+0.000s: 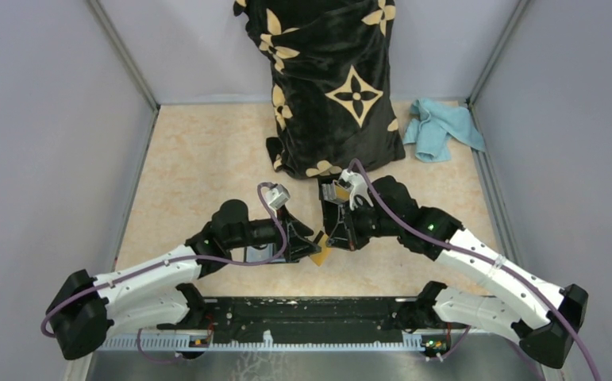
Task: Put the credit cards into the card holder
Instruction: Pick up the credit card from the storage box.
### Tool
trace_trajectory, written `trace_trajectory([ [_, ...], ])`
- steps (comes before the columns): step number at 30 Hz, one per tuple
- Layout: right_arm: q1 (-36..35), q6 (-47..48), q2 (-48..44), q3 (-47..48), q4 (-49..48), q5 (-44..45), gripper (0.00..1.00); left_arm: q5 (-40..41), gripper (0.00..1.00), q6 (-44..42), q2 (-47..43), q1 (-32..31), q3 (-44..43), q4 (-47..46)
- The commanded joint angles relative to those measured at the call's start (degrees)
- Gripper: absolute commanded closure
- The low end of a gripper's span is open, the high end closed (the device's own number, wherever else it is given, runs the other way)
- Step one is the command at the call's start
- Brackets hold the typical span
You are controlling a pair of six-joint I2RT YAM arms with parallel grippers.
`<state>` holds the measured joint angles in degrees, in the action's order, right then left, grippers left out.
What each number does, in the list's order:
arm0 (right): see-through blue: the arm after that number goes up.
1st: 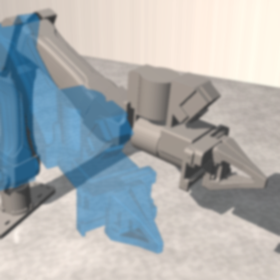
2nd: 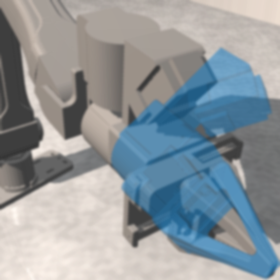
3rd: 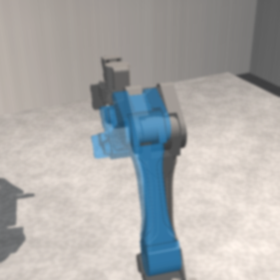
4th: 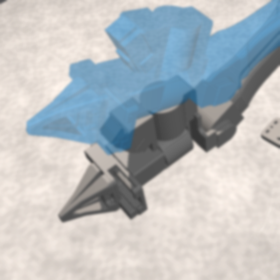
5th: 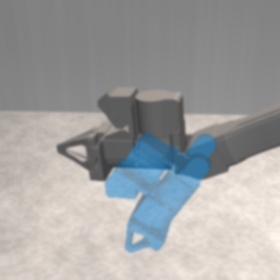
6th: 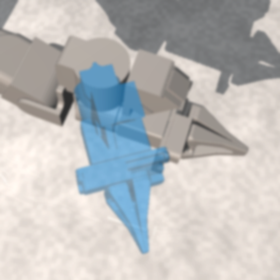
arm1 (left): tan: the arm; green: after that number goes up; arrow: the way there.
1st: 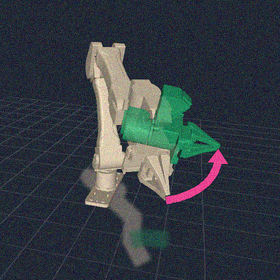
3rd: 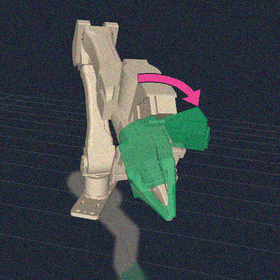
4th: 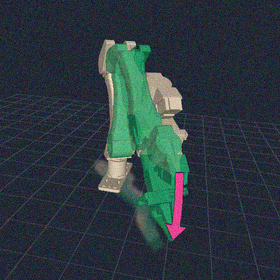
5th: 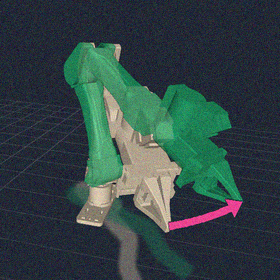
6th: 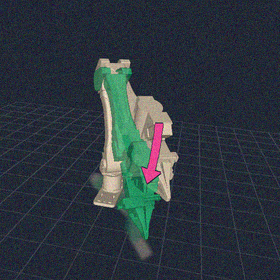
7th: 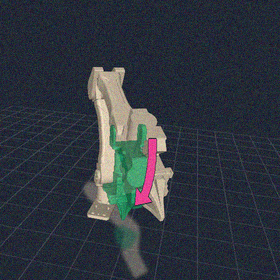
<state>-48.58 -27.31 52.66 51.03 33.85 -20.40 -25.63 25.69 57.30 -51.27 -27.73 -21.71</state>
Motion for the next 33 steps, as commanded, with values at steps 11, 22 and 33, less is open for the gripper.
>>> trace_trajectory([
  [11, 7.1, -0.1, 2.9, -3.0, -9.4, -14.6, 1.0, -19.1, 0.53, 8.1, 3.2, 7.9, 2.4, -13.6],
  [22, 8.1, -0.8, 4.5, -2.2, -12.4, -16.7, 1.0, -23.3, 0.58, 8.4, 6.6, 8.6, 2.2, -13.7],
  [33, 11.1, 0.2, 5.5, -3.3, -14.2, -19.5, 1.0, -24.8, 1.0, 9.4, 7.4, 9.2, 3.0, -14.8],
])
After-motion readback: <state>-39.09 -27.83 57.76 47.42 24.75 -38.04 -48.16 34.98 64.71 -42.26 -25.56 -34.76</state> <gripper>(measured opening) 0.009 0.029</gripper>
